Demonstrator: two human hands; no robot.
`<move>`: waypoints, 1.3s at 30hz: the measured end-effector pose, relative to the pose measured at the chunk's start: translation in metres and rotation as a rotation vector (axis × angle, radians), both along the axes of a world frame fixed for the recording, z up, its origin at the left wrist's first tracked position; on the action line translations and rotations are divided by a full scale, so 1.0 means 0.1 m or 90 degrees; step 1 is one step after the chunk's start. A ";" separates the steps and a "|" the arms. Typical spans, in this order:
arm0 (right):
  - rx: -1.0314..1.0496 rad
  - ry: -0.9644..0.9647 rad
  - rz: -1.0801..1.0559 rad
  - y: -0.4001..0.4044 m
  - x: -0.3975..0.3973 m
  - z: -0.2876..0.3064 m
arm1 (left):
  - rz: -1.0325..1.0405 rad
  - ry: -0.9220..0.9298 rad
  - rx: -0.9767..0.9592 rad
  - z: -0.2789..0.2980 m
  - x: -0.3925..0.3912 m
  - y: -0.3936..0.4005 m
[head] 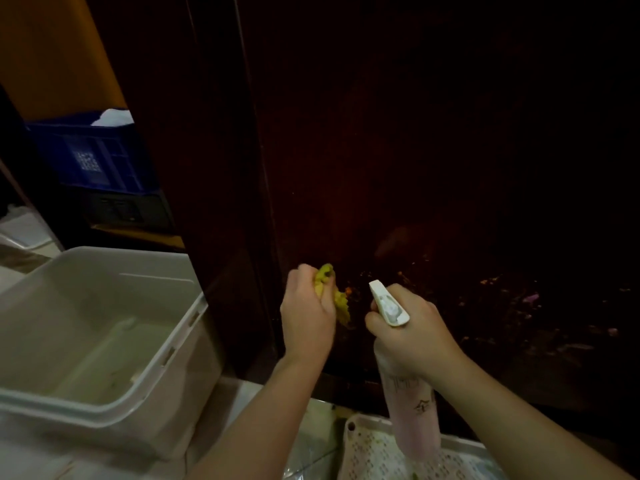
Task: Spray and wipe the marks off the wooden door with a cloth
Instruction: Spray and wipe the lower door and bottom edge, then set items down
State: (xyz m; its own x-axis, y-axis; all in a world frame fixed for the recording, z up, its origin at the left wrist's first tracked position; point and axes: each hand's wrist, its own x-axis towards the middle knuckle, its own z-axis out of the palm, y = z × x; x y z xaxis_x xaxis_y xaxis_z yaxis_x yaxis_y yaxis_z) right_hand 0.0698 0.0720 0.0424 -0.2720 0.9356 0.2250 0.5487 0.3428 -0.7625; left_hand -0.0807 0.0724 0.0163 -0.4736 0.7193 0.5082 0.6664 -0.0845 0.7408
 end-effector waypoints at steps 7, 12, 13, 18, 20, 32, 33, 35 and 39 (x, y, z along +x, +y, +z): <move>0.030 -0.002 -0.014 0.02 -0.02 0.01 | 0.043 0.001 0.181 0.37 0.01 0.11; -0.039 -0.023 0.023 0.04 0.03 -0.03 | -0.004 0.120 0.110 0.05 0.02 0.12; -0.054 -0.027 0.038 0.04 0.04 -0.04 | -0.015 0.132 0.095 -0.02 0.00 0.11; -0.045 -0.039 0.042 0.01 0.00 -0.06 | -0.075 0.133 0.016 -0.14 -0.13 0.07; -0.041 -0.048 0.031 0.01 -0.03 -0.04 | -0.083 0.127 0.000 -0.14 -0.15 0.04; -0.029 -0.010 0.047 -0.01 0.00 0.00 | 0.021 -0.049 0.183 0.27 -0.04 0.05; -0.014 -0.010 0.036 -0.01 0.02 0.00 | 0.027 -0.040 0.199 0.30 -0.02 0.06; -0.003 -0.004 0.014 0.00 0.05 0.01 | 0.037 -0.039 0.214 0.32 0.02 0.09; -0.009 0.017 -0.004 0.02 0.16 0.00 | 0.057 -0.065 0.239 0.35 0.09 0.17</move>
